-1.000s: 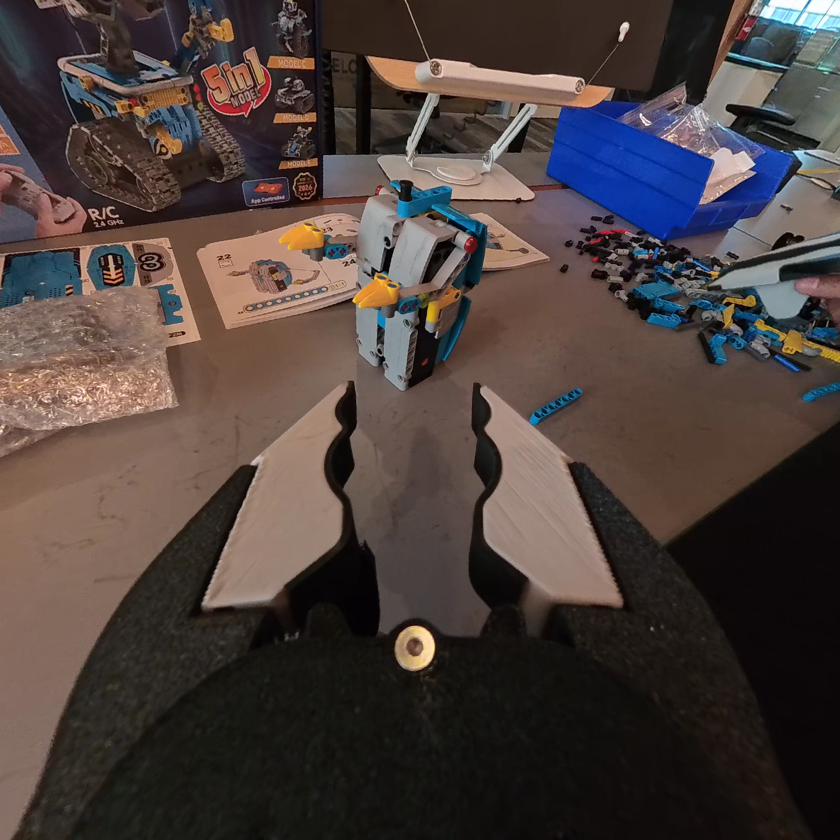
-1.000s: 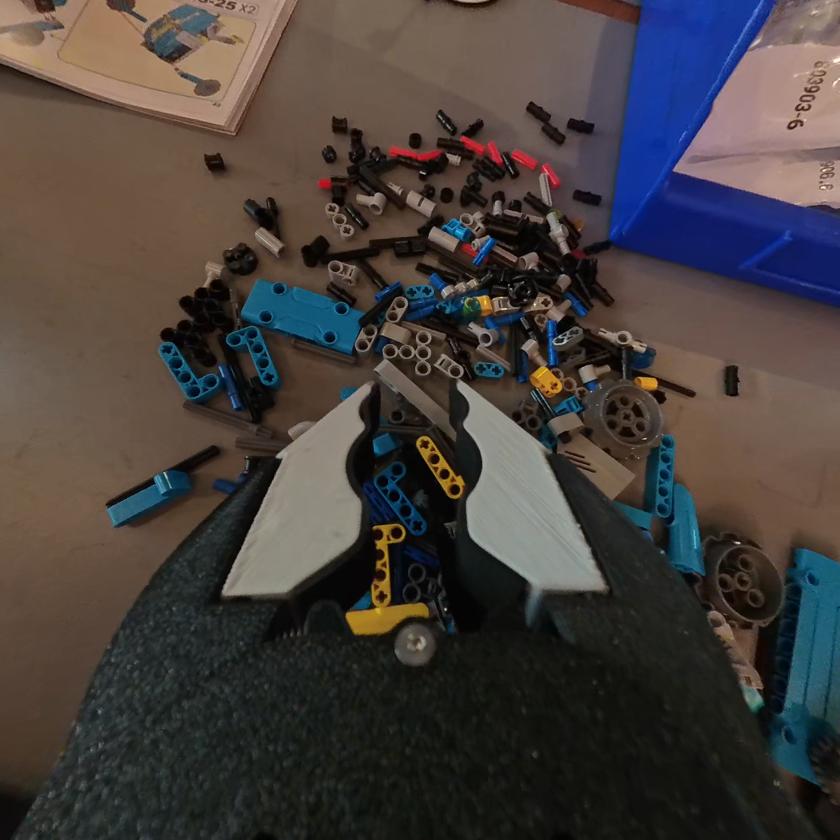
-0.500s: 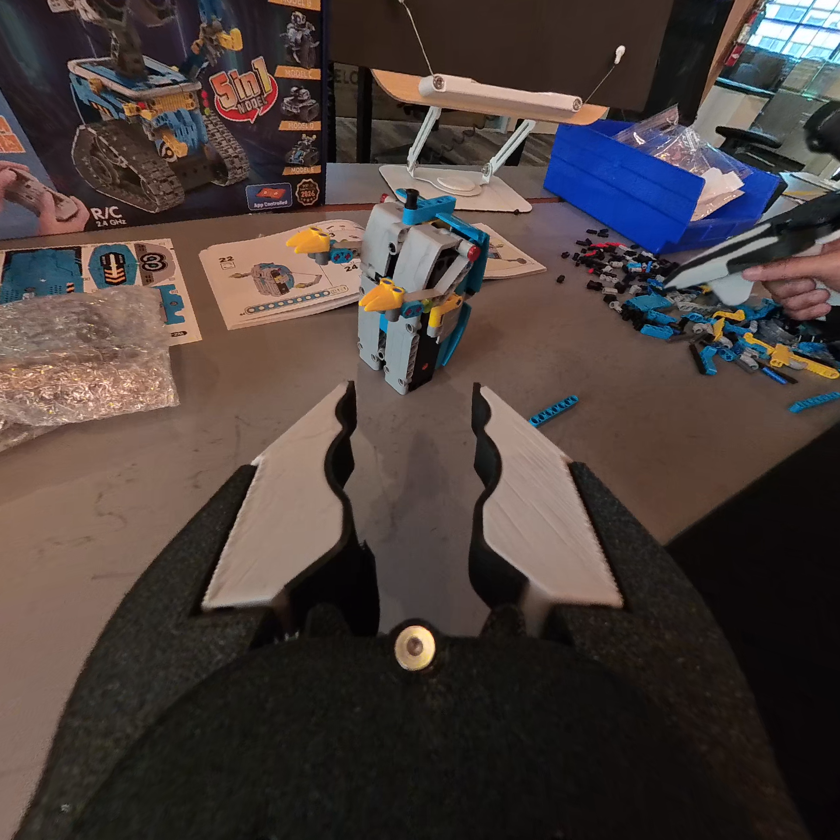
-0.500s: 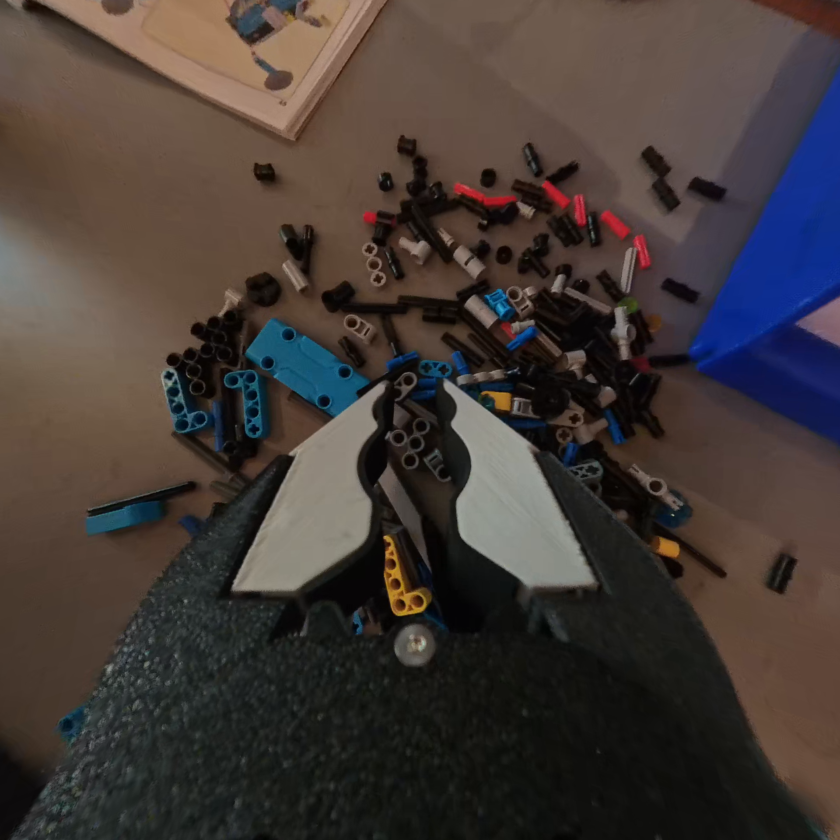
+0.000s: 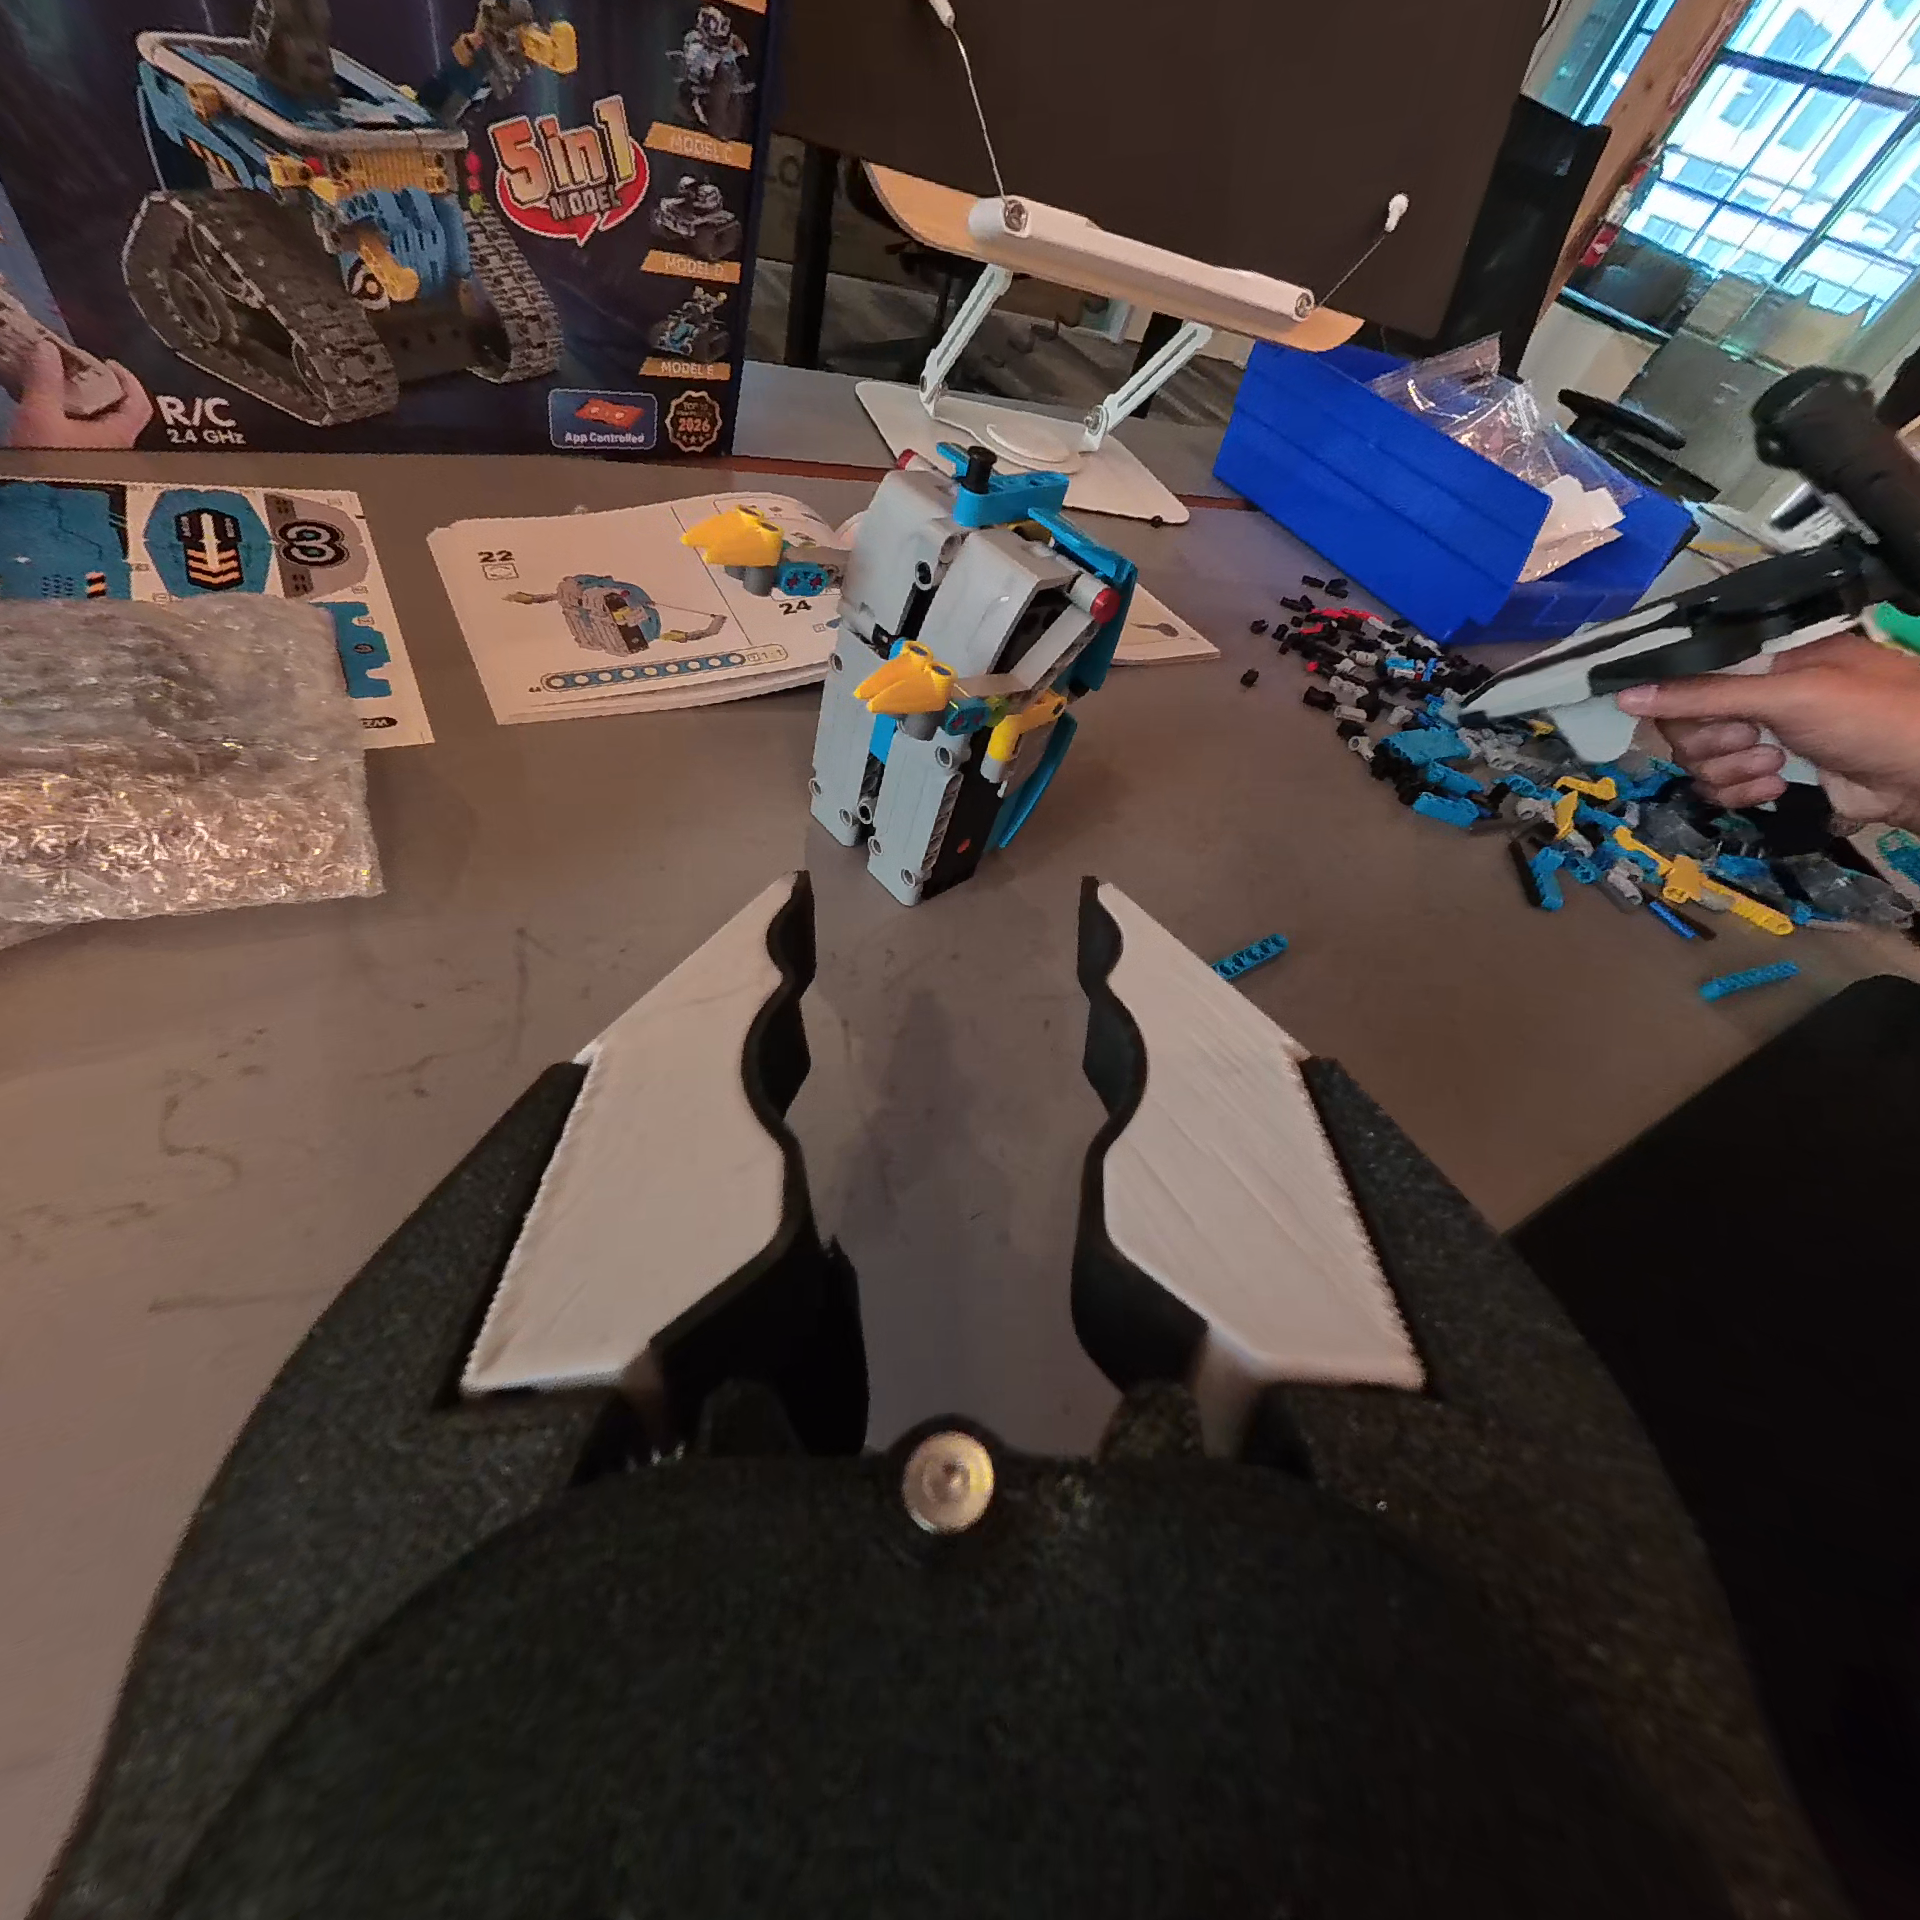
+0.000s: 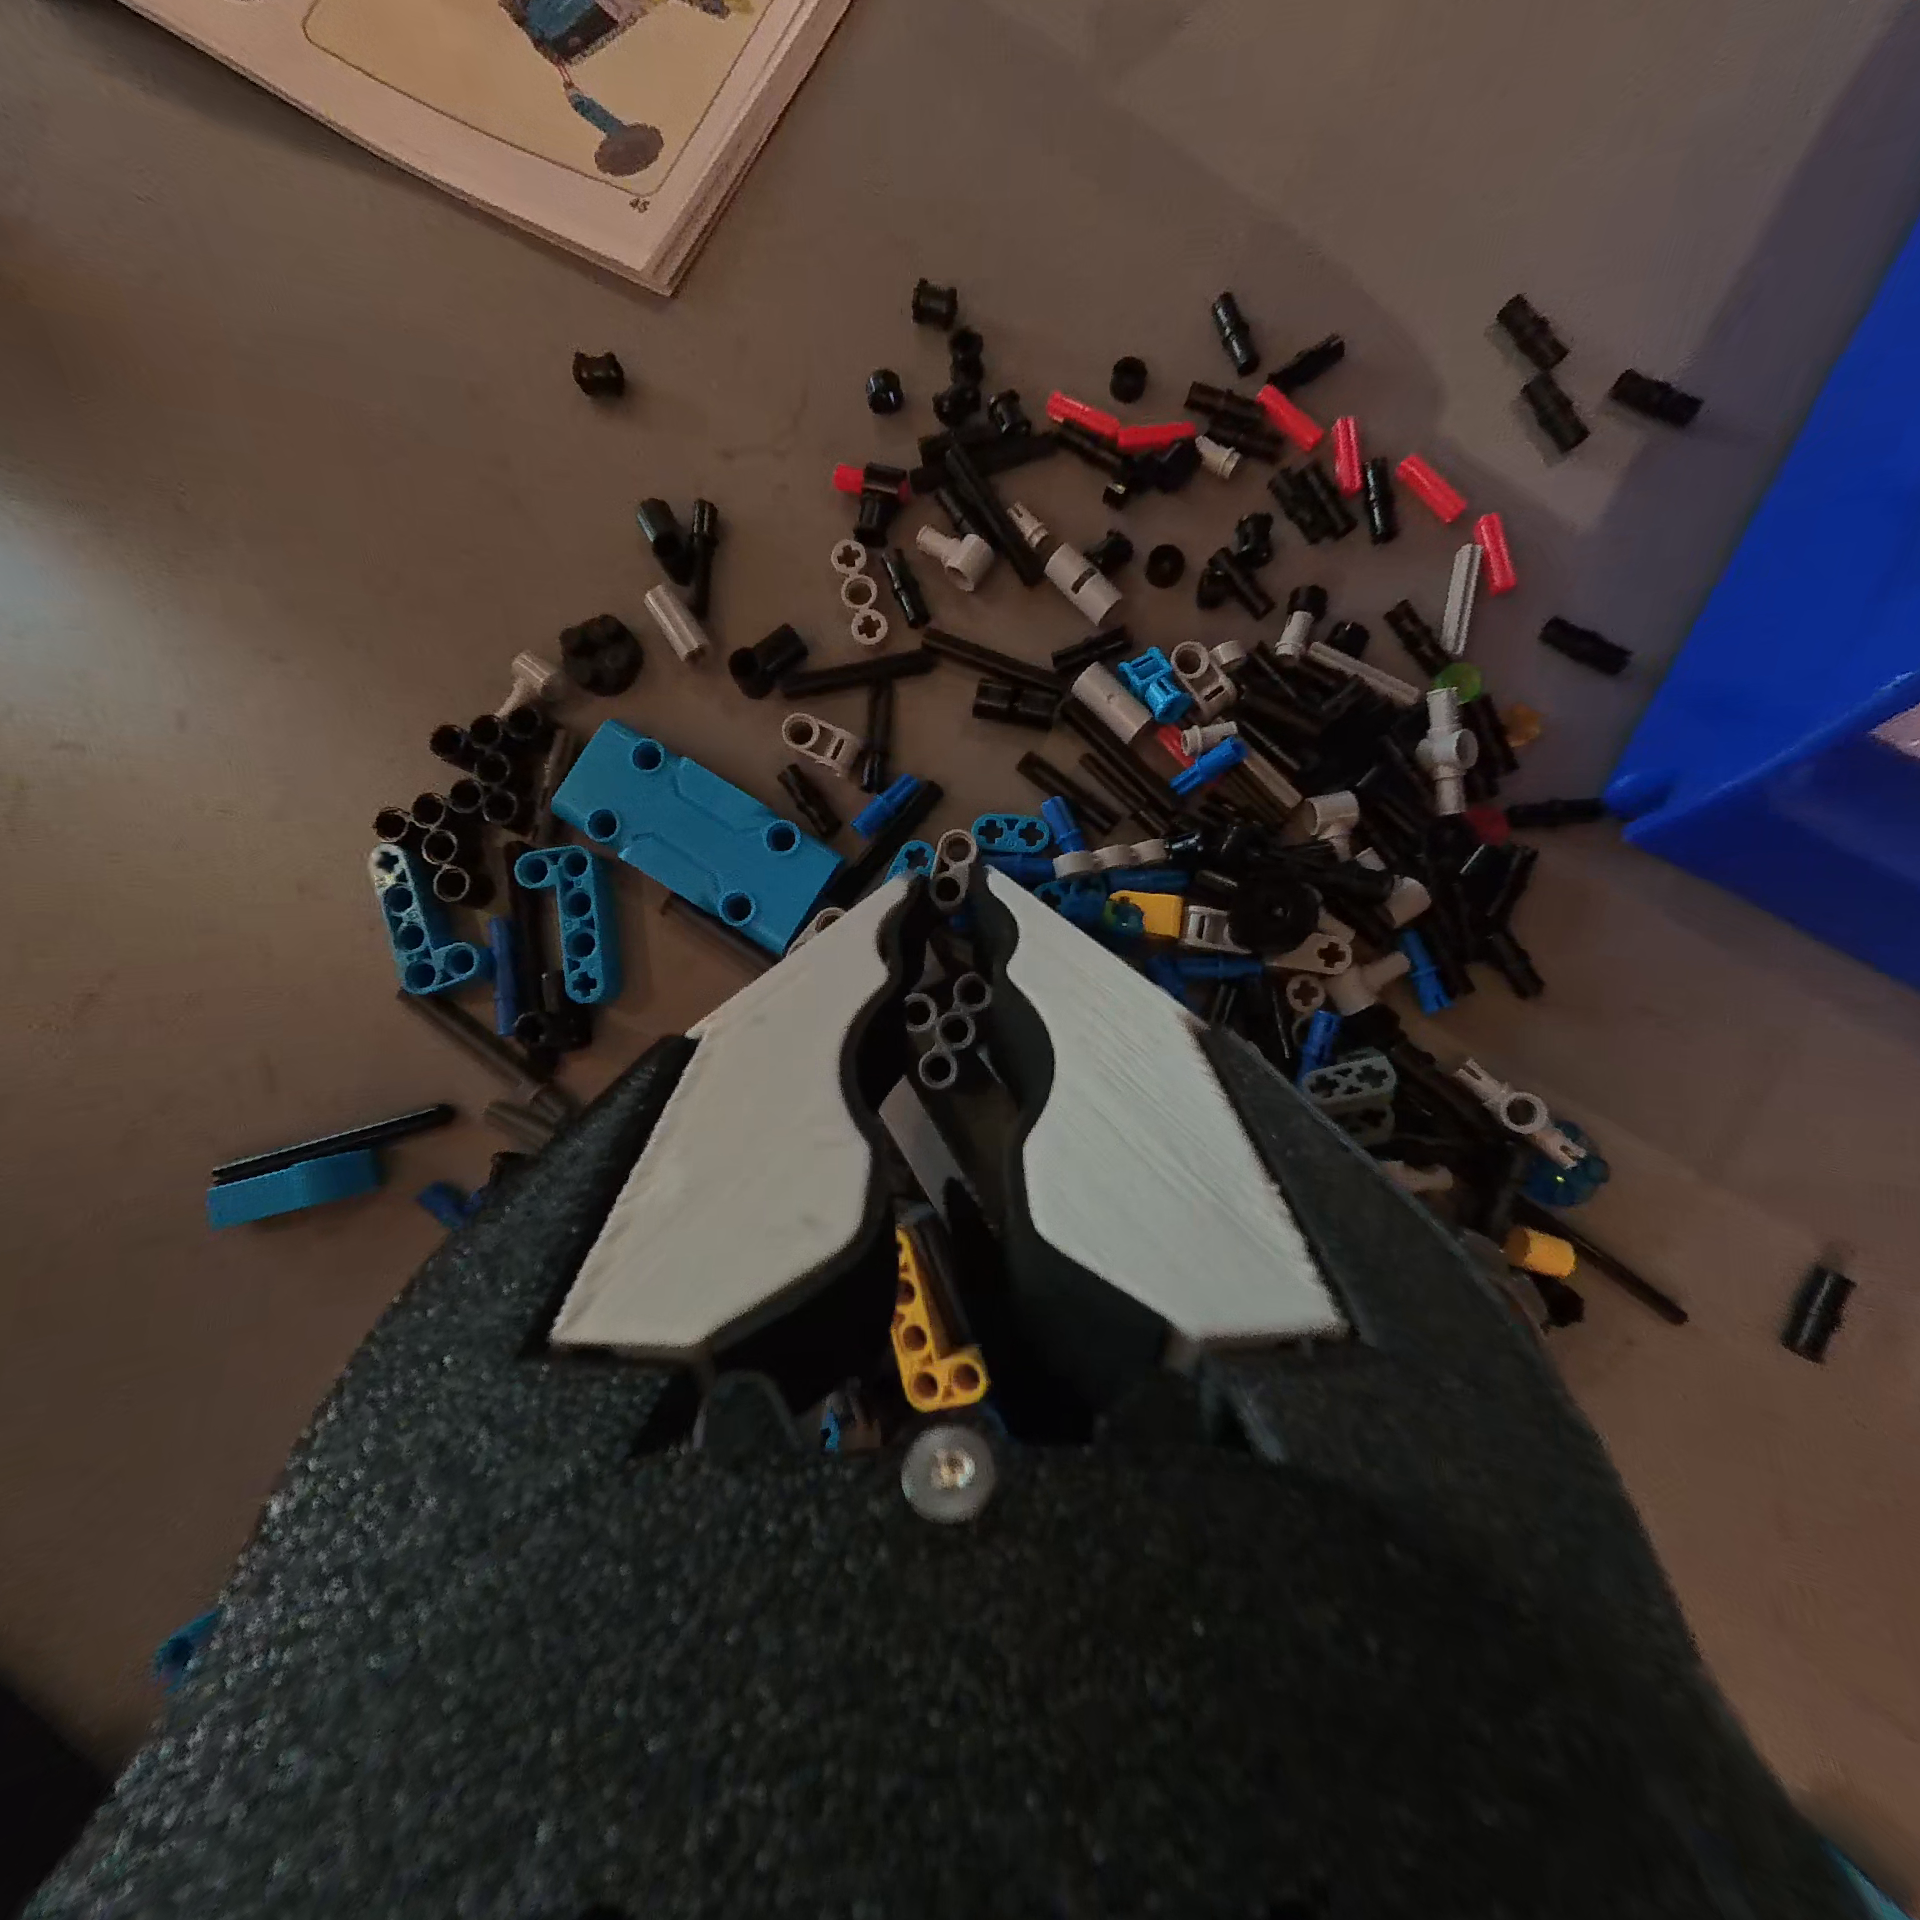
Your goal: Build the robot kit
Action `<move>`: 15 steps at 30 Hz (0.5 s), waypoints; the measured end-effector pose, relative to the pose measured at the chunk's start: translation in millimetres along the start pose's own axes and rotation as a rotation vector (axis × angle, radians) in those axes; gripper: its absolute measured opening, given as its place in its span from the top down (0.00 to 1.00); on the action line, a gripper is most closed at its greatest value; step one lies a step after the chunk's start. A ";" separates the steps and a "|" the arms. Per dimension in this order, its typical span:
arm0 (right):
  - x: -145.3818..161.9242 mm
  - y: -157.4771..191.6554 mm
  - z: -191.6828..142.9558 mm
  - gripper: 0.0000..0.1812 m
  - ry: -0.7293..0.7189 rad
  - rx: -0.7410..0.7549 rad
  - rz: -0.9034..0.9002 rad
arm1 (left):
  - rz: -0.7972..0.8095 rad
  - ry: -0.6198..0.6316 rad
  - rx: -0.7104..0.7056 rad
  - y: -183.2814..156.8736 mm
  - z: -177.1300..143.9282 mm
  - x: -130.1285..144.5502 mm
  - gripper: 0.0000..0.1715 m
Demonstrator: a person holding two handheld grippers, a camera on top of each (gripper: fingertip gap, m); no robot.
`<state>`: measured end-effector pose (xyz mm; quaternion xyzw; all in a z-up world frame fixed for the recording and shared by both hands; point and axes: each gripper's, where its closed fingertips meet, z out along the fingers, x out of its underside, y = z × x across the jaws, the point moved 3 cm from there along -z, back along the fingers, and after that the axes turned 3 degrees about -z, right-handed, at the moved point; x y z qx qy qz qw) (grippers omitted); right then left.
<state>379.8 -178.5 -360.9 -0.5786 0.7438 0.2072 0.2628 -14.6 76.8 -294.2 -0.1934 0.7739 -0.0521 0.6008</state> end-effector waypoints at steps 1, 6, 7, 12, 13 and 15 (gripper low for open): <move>-1.9 0.8 -2.9 0.96 -0.009 0.005 -0.005 | 0.000 -0.002 0.001 -0.3 -0.3 -0.1 0.70; -24.4 26.9 -25.0 0.96 -0.081 -0.016 -0.047 | 0.022 -0.002 0.005 -2.9 -0.5 0.2 0.70; -33.8 42.5 -28.1 0.96 -0.105 -0.042 -0.079 | 0.028 0.002 0.005 -3.5 0.0 0.6 0.70; -75.4 165.6 -11.2 0.96 -0.177 -0.317 -0.265 | 0.060 0.015 0.005 -7.0 1.1 2.5 0.70; -77.7 192.3 -3.6 0.96 -0.173 -0.377 -0.306 | 0.066 0.013 0.005 -7.6 0.8 2.4 0.70; -74.0 238.5 9.9 0.96 -0.150 -0.487 -0.399 | 0.076 0.014 0.005 -8.8 0.8 2.7 0.70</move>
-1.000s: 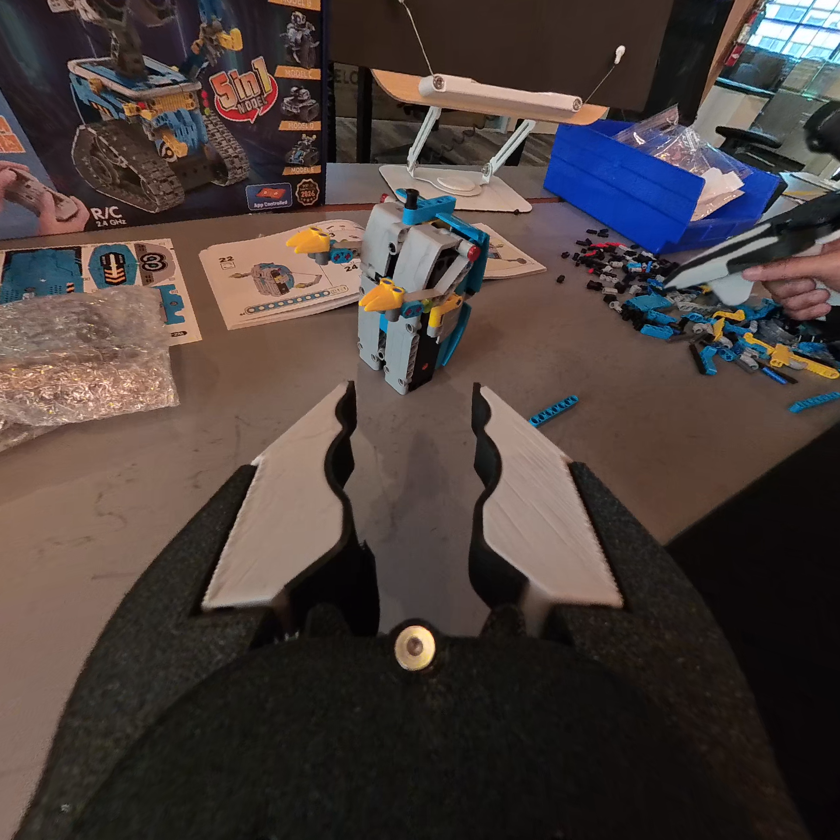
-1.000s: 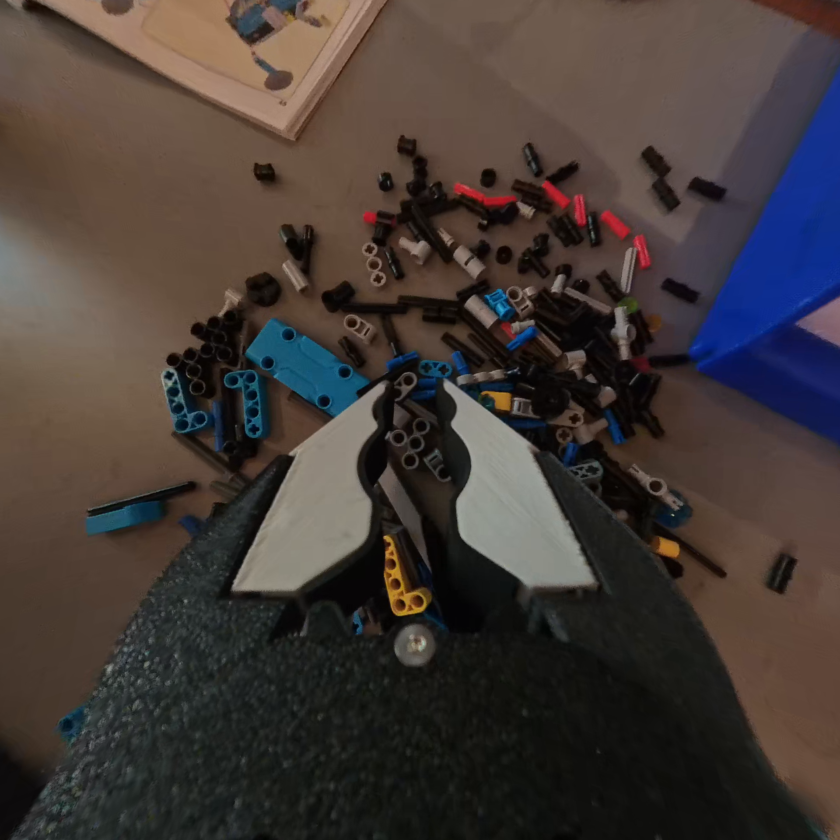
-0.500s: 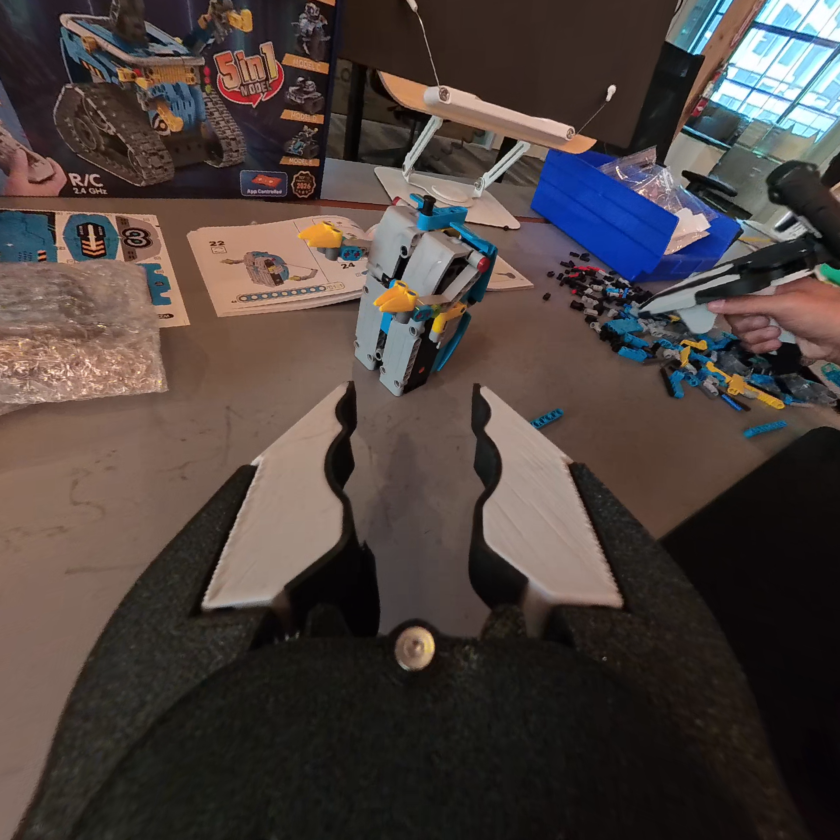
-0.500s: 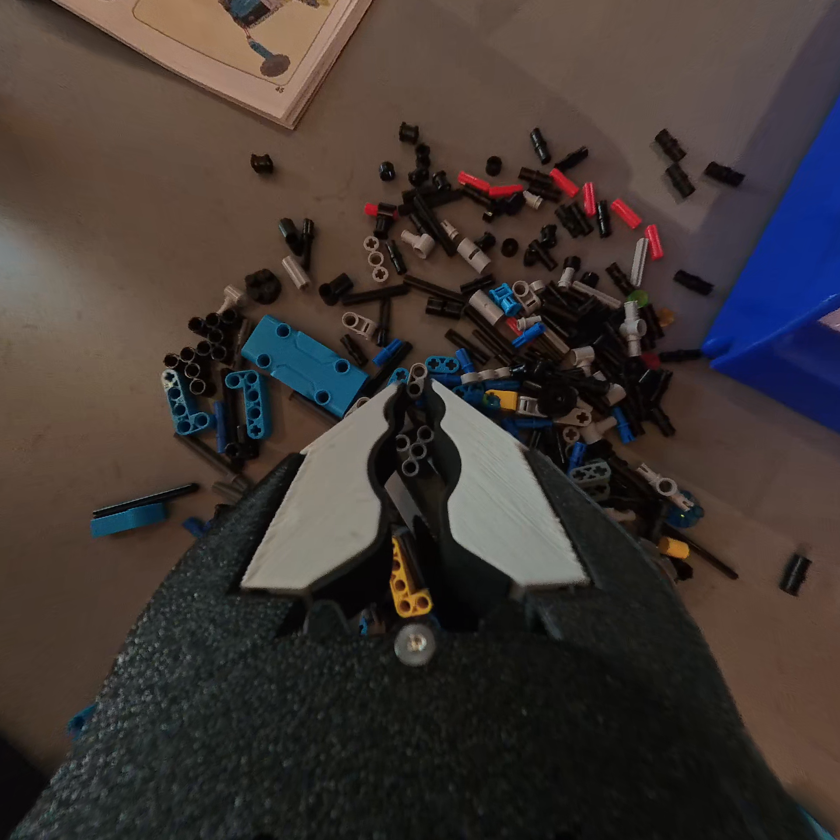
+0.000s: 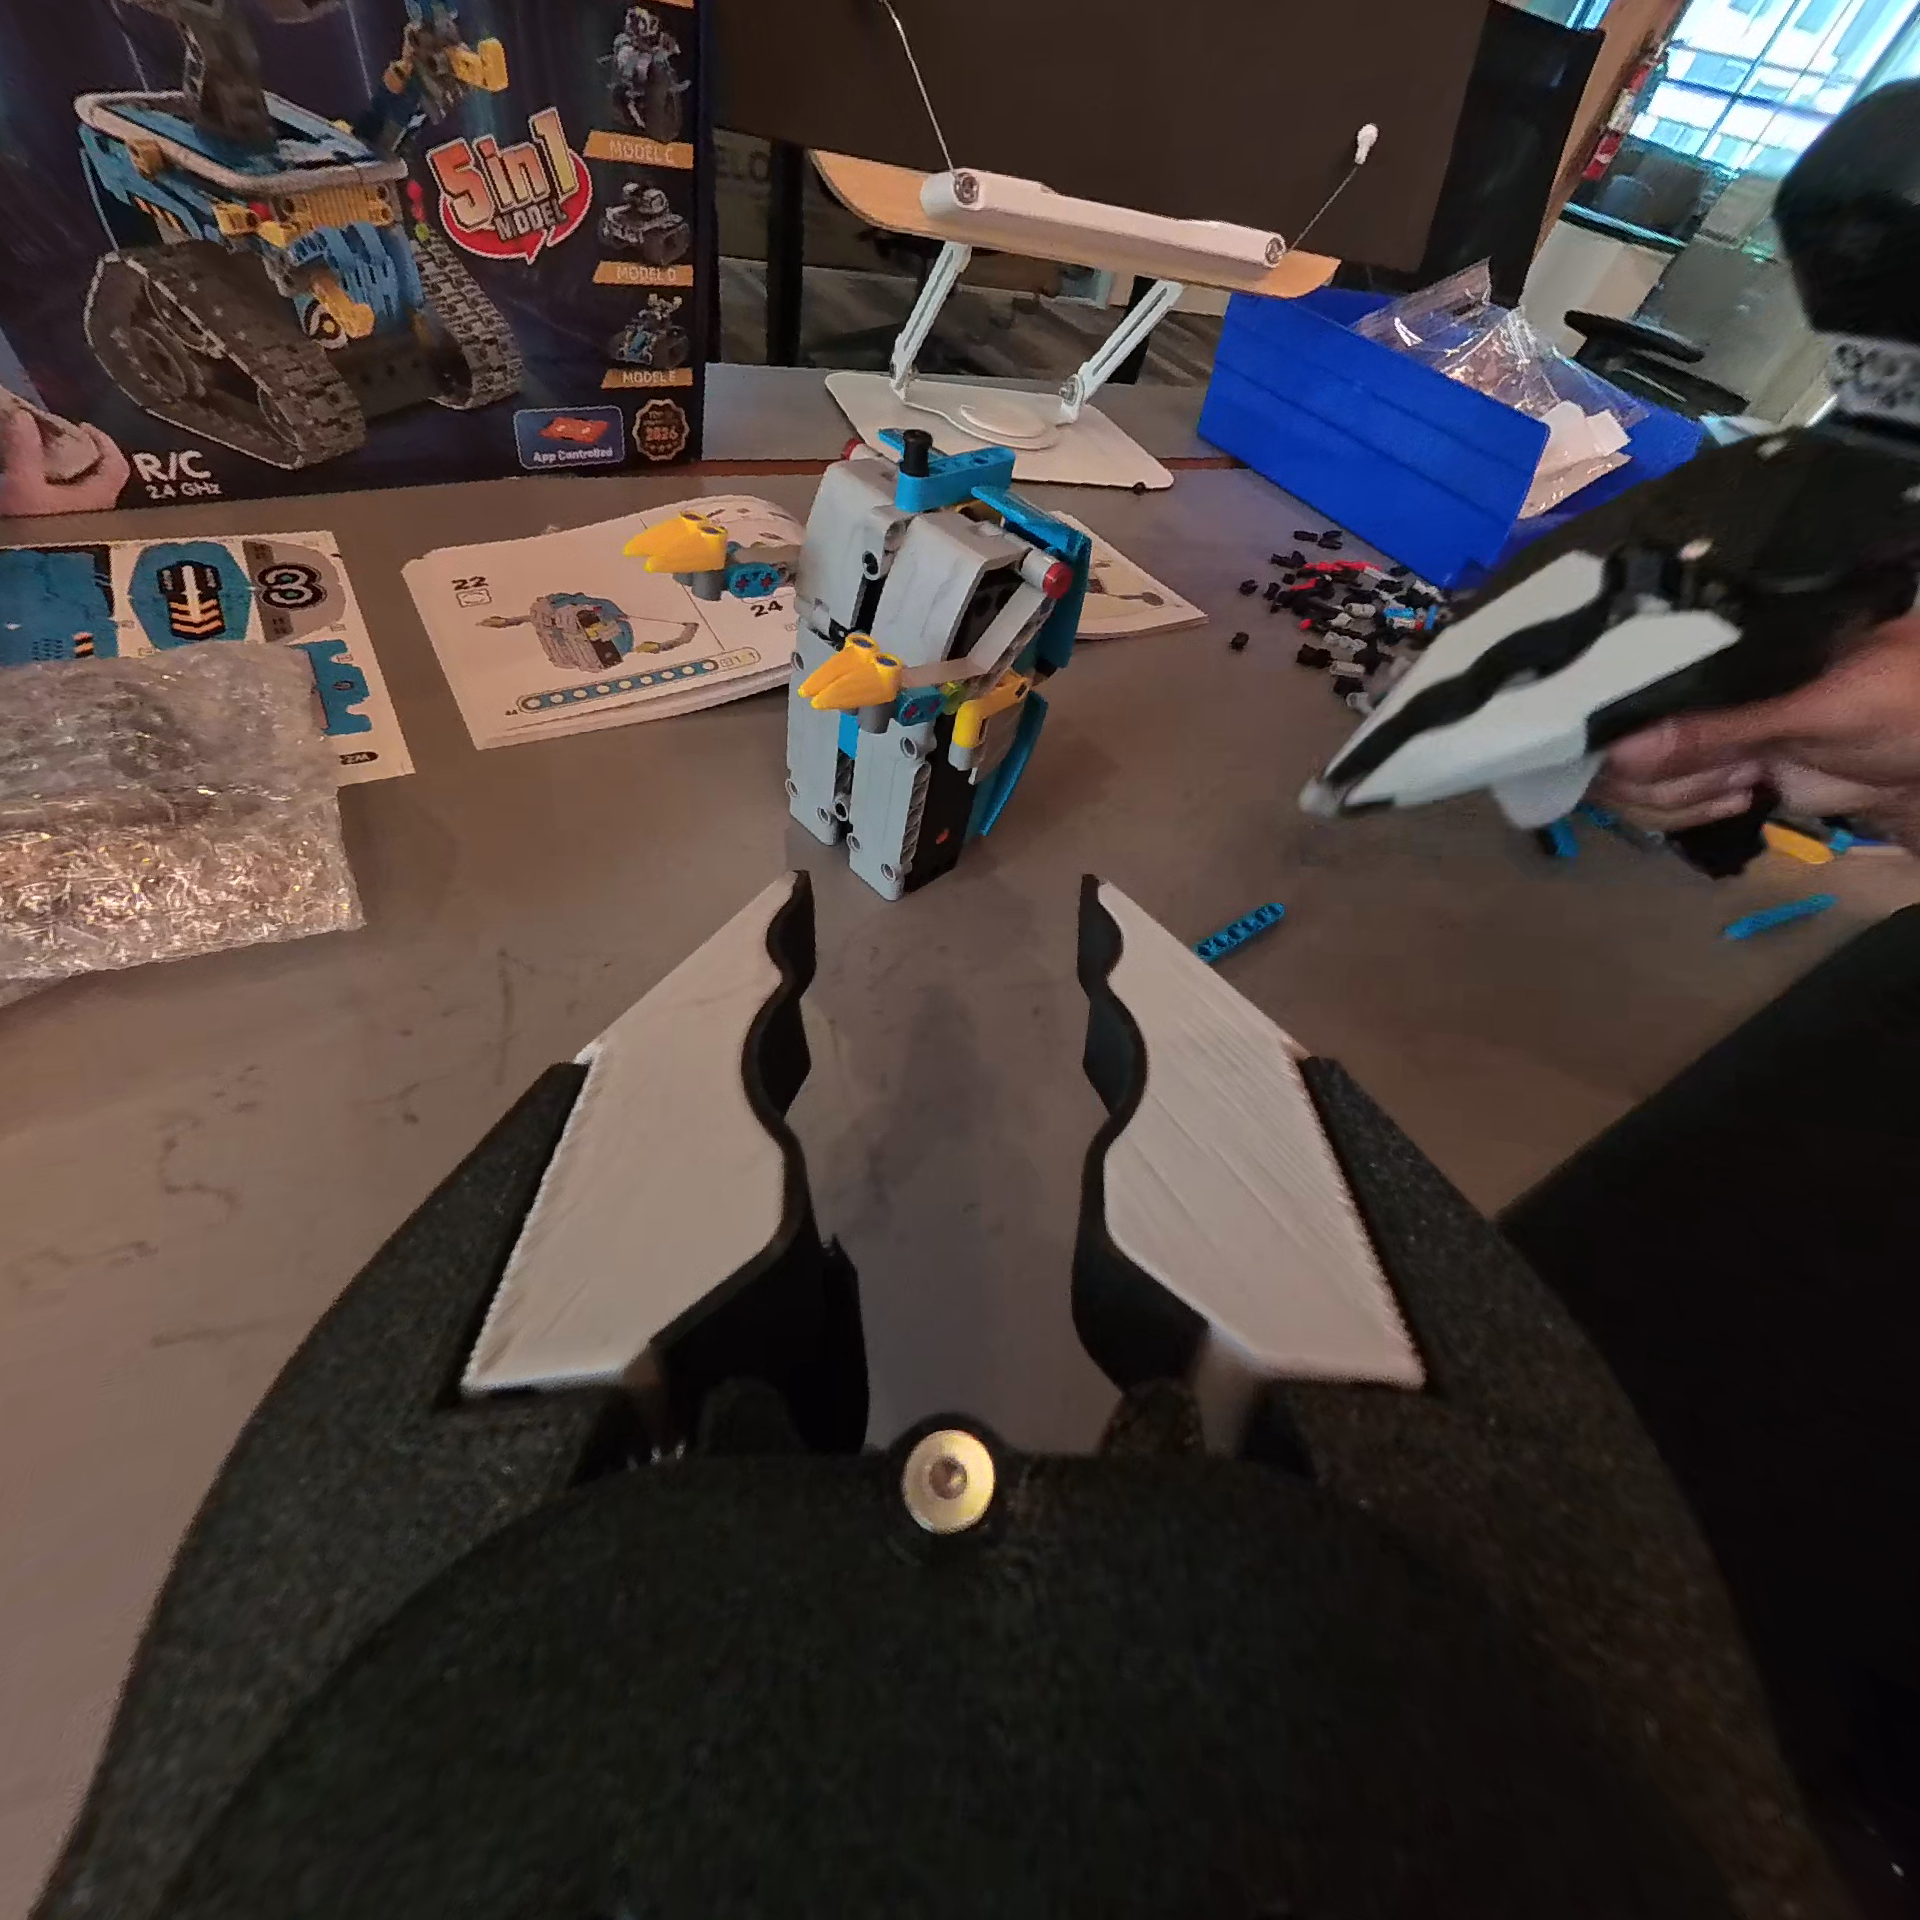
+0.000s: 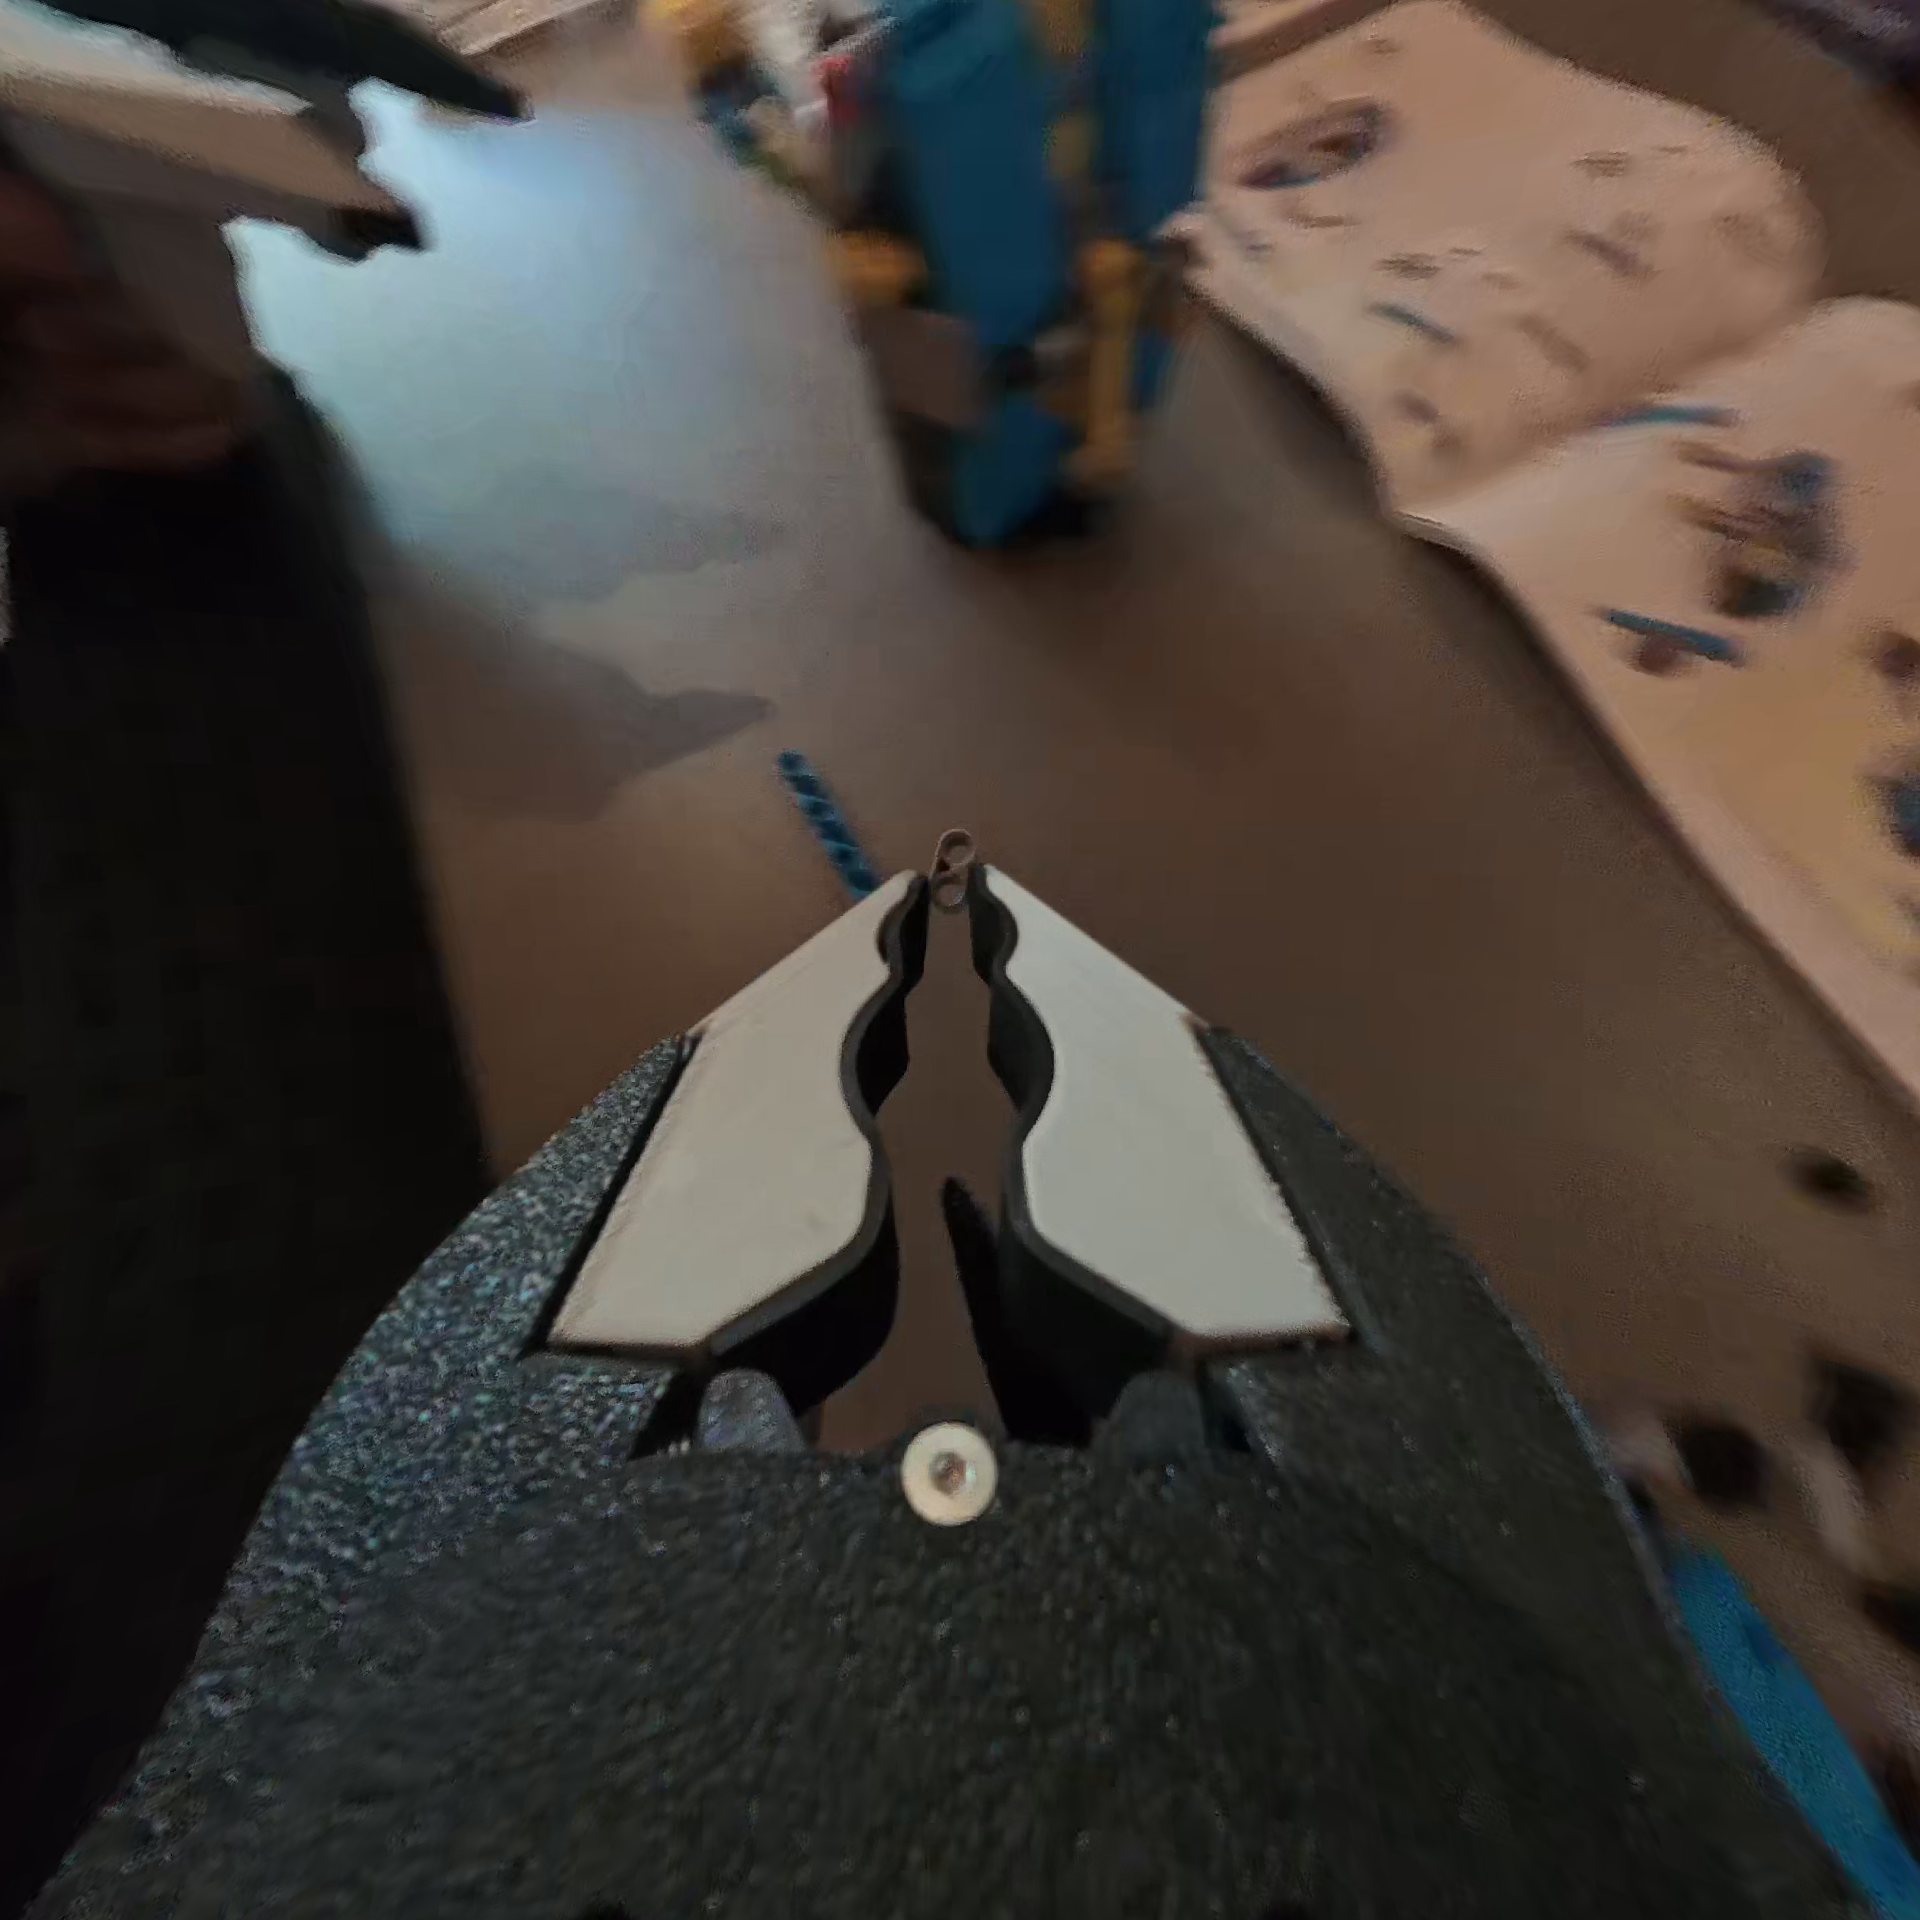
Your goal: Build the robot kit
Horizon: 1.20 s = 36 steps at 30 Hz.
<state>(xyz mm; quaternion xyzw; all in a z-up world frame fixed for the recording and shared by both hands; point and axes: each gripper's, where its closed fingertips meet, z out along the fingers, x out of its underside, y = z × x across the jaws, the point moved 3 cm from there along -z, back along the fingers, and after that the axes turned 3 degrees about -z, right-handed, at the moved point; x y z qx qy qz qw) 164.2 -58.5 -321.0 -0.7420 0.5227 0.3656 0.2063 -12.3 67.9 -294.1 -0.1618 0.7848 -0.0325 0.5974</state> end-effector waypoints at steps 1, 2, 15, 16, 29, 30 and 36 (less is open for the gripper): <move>-1.7 13.2 13.3 0.96 0.007 -0.045 -0.033 | 0.004 0.003 0.001 -0.5 0.3 0.4 0.70; -1.4 25.3 23.9 0.96 0.016 -0.088 -0.062 | 0.005 0.005 0.002 -0.8 0.6 0.7 0.70; 22.6 61.0 50.5 0.95 0.110 -0.164 -0.186 | -0.005 0.004 0.002 0.4 0.8 0.6 0.70; 22.7 61.0 50.4 0.95 0.110 -0.160 -0.191 | -0.002 0.003 0.001 0.2 0.7 0.5 0.70; 5.1 -49.7 -35.3 0.92 -0.111 0.188 0.050 | 0.016 -0.002 -0.009 -1.0 0.2 0.0 0.70; 11.2 -75.2 -49.7 0.92 -0.121 0.280 0.098 | 0.015 0.000 -0.010 -0.8 0.4 0.1 0.70; 74.4 -169.0 -92.1 0.87 0.053 0.573 0.261 | 0.010 0.020 -0.013 0.2 2.9 1.9 0.70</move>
